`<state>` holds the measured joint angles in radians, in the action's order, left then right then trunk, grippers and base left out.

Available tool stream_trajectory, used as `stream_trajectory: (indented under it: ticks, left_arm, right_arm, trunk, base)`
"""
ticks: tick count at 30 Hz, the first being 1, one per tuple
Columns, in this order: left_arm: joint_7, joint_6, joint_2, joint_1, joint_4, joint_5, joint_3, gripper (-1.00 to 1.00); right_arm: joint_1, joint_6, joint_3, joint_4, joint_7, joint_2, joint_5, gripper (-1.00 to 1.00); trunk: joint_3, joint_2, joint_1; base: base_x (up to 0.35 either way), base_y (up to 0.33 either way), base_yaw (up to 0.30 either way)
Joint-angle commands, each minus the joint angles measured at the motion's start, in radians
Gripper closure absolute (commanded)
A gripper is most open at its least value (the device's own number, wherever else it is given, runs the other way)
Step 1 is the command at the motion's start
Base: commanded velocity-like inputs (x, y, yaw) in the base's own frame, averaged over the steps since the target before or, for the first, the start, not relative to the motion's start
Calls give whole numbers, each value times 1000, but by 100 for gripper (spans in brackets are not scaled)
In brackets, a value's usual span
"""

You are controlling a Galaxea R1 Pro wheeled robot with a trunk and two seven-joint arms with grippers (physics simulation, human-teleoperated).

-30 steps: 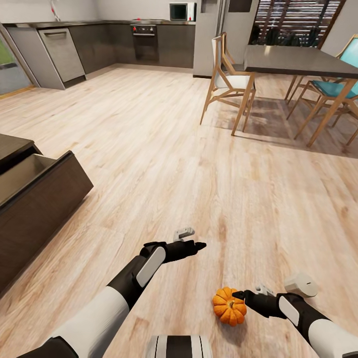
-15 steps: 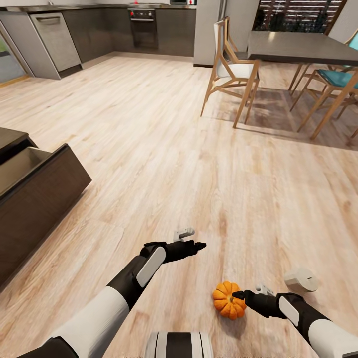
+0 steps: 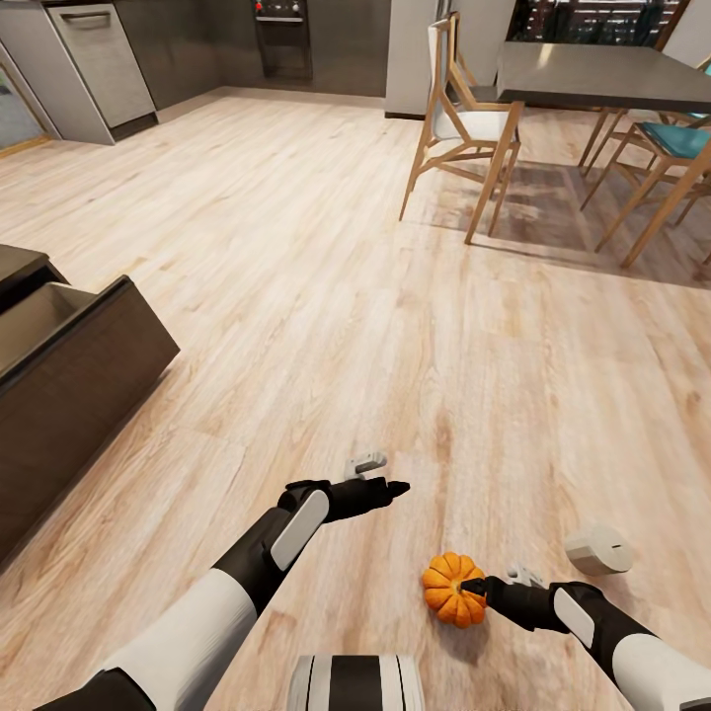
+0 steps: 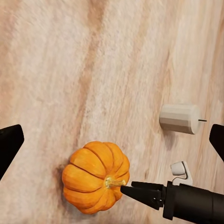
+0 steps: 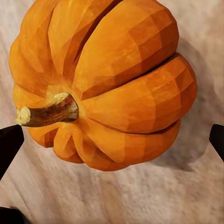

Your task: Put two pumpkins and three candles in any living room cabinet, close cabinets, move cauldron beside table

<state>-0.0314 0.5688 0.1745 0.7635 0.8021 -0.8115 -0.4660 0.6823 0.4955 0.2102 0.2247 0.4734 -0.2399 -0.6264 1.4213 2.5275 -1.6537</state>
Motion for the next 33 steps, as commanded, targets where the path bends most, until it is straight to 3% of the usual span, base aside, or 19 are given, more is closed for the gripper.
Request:
stream_trajectory:
  ticks: [1,26,33]
  left_arm:
    - [-2,3,0,0,0,0,0,-100]
    - [-2,3,0,0,0,0,0,-100]
    - [-2,3,0,0,0,0,0,-100]
  right_arm:
    - [0,4,7,1,1,-1,-7,-100]
    - [0,4,8,0,1,-1,-7,-100]
    - [0,3,8,0,1,-1,-7,-100]
  trunk:
    - [1,0,0]
    - [1,0,0]
    - [28,2,-3]
  base:
    - [0,0,0]
    - [54,0,0]
    - [0,0,0]
